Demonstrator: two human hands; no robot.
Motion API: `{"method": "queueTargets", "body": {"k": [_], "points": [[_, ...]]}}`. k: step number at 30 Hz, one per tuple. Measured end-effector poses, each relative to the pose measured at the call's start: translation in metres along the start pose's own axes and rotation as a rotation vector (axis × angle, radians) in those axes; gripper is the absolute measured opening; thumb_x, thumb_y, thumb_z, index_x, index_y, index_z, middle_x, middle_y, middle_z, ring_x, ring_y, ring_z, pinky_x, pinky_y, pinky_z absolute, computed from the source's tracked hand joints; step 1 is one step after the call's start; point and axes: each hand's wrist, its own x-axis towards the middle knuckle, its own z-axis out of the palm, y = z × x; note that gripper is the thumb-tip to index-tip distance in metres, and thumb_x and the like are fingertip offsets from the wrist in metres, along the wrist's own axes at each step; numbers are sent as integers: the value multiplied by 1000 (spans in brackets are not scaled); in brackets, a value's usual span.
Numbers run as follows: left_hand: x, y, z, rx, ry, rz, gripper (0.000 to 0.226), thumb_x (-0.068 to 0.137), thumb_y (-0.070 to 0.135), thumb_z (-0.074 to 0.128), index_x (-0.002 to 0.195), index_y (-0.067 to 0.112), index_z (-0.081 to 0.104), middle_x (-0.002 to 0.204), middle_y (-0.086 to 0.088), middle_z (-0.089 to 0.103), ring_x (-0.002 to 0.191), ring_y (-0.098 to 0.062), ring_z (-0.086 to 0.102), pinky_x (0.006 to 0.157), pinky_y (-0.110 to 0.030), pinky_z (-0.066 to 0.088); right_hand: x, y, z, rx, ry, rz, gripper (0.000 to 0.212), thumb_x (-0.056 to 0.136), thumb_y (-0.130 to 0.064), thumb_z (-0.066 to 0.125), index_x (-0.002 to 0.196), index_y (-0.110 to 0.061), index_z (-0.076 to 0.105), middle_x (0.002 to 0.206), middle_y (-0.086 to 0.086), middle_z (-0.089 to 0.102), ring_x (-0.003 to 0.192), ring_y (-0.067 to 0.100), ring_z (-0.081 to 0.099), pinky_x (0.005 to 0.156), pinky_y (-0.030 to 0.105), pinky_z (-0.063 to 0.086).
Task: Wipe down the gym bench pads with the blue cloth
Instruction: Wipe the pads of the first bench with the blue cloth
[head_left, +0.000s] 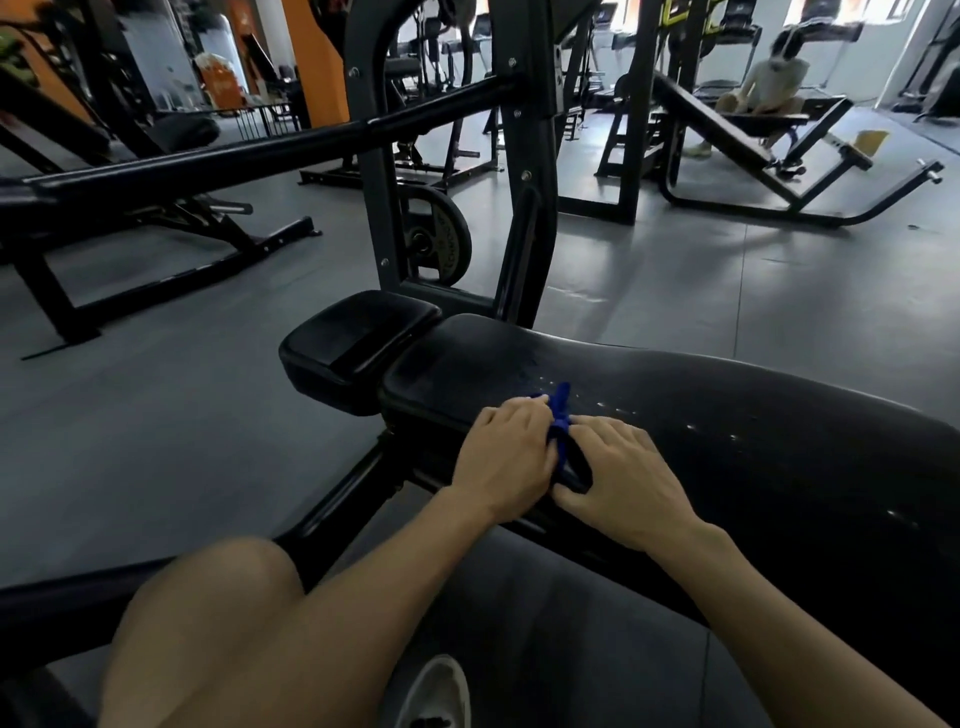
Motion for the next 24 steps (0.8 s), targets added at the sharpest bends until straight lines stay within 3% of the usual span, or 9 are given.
{"method": "queueTargets", "body": {"k": [3, 7, 9, 13, 15, 19, 24], "points": [[-6, -8, -5, 123, 1, 83, 47, 101, 45, 32, 130, 18, 58, 141, -2, 61, 126, -20, 55, 98, -39, 47, -3, 3, -3, 34, 1, 32, 67, 78, -69, 60, 131, -29, 52, 139, -10, 53, 129, 9, 46, 110, 29, 34], [-1, -51, -17, 195, -29, -137, 70, 95, 53, 20, 136, 15, 61, 137, -5, 63, 115, -27, 55, 98, -42, 48, -5, 4, -6, 68, -11, 38, 76, 78, -70, 64, 138, -27, 49, 148, -11, 46, 136, 9, 38, 112, 27, 28], [4, -52, -16, 230, -22, -182, 66, 94, 51, 23, 124, 14, 68, 124, -5, 68, 105, -27, 54, 92, -42, 47, -4, 4, -8, 85, -11, 43, 76, 77, -68, 67, 138, -26, 50, 148, -11, 46, 137, 9, 37, 111, 25, 26], [2, -7, -10, 210, 15, -98, 42, 95, 46, 36, 99, 18, 66, 108, -1, 70, 95, -25, 51, 82, -41, 45, -3, 5, -10, 142, -25, 66, 75, 73, -64, 74, 132, -23, 52, 141, -8, 50, 131, 11, 40, 108, 23, 32], [-10, 12, -6, 133, 28, -65, 38, 95, 45, 39, 104, 19, 65, 111, 1, 70, 102, -23, 53, 87, -40, 44, -3, 4, -11, 184, -19, 80, 69, 72, -60, 75, 125, -23, 53, 133, -8, 52, 125, 11, 43, 103, 23, 39], [-10, 9, -3, 59, 16, -52, 41, 96, 41, 39, 113, 15, 66, 119, -1, 71, 130, -20, 54, 117, -40, 32, -4, 3, -13, 186, -35, 80, 70, 72, -62, 75, 126, -23, 53, 130, -7, 53, 121, 10, 43, 100, 23, 40], [12, -10, -8, 60, -54, -283, 31, 101, 30, 44, 121, 10, 57, 123, -8, 62, 123, -26, 51, 120, -42, 27, -7, 4, -12, 170, -44, 89, 78, 72, -62, 76, 133, -21, 50, 138, -7, 49, 130, 10, 37, 101, 19, 33]]}}
